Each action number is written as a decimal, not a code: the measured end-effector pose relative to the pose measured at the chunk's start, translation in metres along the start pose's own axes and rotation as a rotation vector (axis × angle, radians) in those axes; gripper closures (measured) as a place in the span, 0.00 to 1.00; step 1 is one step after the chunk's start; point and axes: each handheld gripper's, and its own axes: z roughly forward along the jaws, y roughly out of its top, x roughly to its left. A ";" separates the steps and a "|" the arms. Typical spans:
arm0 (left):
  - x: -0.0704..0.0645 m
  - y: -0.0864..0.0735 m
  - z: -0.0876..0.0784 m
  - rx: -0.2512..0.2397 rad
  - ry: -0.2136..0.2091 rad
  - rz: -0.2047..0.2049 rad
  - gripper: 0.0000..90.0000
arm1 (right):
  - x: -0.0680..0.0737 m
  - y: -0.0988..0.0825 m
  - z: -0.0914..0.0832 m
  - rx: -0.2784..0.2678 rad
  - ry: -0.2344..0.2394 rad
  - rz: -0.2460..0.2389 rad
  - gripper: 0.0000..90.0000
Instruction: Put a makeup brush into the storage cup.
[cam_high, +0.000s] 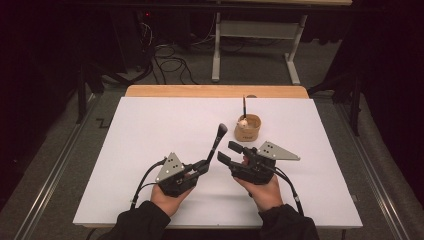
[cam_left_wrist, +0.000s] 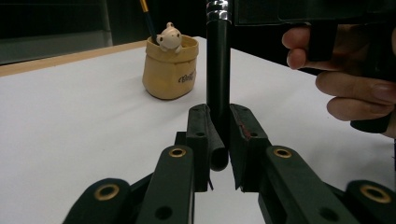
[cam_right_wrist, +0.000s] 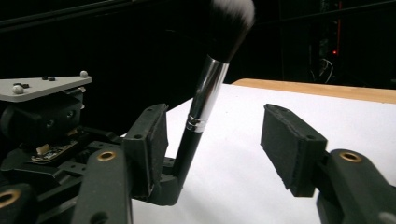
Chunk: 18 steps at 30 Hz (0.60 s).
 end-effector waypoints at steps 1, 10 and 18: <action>0.000 0.000 0.000 0.000 -0.002 0.001 0.88 | 0.000 0.000 0.000 -0.001 0.004 0.001 0.49; -0.003 -0.001 0.002 0.005 -0.010 0.007 0.88 | 0.001 -0.001 0.001 0.000 0.026 0.008 0.54; -0.006 -0.002 0.003 0.007 -0.016 0.012 0.88 | 0.001 -0.001 0.002 0.004 0.055 0.031 0.61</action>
